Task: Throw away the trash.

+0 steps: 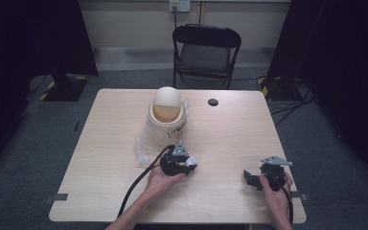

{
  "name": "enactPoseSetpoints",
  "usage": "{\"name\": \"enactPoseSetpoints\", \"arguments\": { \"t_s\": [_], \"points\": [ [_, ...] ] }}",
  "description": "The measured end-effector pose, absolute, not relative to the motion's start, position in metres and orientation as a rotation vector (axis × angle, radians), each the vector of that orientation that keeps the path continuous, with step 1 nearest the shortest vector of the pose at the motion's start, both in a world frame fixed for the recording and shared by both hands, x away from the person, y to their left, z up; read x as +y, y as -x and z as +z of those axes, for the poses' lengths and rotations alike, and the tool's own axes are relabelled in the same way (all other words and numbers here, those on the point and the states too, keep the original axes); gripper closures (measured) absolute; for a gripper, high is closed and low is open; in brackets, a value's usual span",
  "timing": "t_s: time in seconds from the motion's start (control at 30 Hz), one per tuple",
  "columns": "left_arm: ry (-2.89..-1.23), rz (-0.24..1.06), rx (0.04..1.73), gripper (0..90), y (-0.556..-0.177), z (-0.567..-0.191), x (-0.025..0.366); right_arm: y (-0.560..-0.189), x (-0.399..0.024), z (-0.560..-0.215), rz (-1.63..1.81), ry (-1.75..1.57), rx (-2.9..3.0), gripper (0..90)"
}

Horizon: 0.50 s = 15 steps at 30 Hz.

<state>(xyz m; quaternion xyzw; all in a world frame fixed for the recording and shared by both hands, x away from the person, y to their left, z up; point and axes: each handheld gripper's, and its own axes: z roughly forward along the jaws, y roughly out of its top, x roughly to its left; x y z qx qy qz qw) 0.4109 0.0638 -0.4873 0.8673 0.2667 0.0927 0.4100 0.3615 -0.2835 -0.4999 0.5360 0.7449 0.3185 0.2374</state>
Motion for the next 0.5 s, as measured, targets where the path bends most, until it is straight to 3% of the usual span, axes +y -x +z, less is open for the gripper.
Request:
{"name": "enactPoseSetpoints", "arguments": {
  "t_s": [0.5],
  "points": [
    [-2.105, 0.256, 0.697, 57.6, -0.408, -0.465, 0.083, -0.361, -0.283, -0.5, 0.872, -1.469, 2.041, 8.6]
  ]
}}
